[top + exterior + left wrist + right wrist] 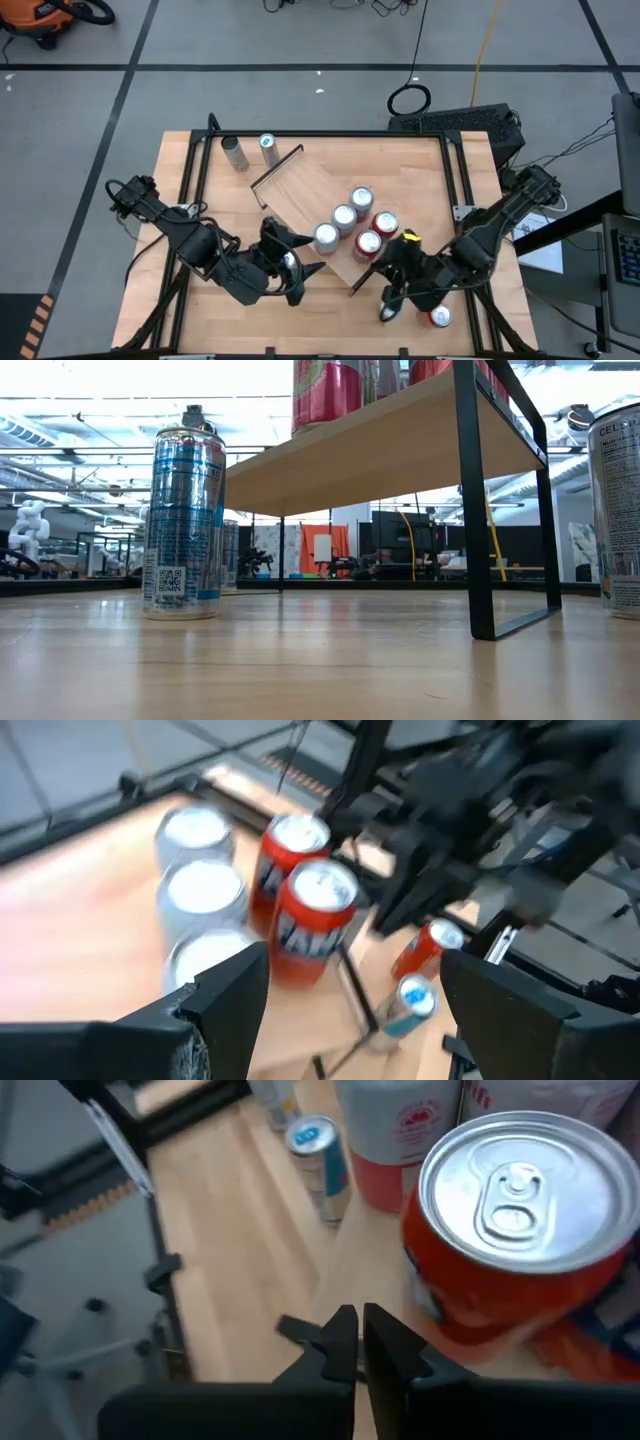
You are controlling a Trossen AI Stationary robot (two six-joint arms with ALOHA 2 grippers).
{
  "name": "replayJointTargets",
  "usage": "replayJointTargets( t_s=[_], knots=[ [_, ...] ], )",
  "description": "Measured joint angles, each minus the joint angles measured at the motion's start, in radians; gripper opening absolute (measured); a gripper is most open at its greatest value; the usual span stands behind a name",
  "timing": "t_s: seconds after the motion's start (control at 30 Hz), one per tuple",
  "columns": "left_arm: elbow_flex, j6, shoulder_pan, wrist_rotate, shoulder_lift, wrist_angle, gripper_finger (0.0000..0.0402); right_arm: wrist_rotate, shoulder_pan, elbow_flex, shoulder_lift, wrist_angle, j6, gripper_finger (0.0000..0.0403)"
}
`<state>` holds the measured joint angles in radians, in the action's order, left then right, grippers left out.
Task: Place canned beverage on shelf
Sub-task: Adjust the red soda can on the shelf
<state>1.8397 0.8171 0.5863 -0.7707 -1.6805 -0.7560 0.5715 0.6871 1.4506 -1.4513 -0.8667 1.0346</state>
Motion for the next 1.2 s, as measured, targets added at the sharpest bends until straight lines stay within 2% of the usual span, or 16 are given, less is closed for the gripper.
replayJointTargets(
  t_s=[0.13,0.23,0.43,0.67,0.87,1.2],
  knots=[
    [0.000,0.121,0.014,-0.012,0.018,-0.125,0.0293,0.070,0.019,0.000,0.019,0.061,0.048,0.0000],
    [-0.001,0.120,0.025,-0.033,0.027,-0.171,0.0293,0.107,0.021,0.000,0.010,0.121,0.044,0.0000],
    [-0.001,0.087,0.023,-0.057,0.044,-0.181,0.0293,0.107,0.015,0.000,-0.023,0.227,-0.050,0.0000],
    [-0.001,0.094,0.022,-0.058,0.042,-0.175,0.0293,0.108,-0.025,0.000,-0.054,0.227,0.015,0.0000],
    [-0.001,0.095,0.026,-0.058,0.042,-0.175,0.0293,0.109,-0.048,0.000,-0.055,0.215,0.001,0.0000],
    [-0.001,0.094,0.032,-0.057,0.042,-0.175,0.0293,0.108,-0.053,0.000,-0.055,0.121,0.022,0.0000]
  ],
)
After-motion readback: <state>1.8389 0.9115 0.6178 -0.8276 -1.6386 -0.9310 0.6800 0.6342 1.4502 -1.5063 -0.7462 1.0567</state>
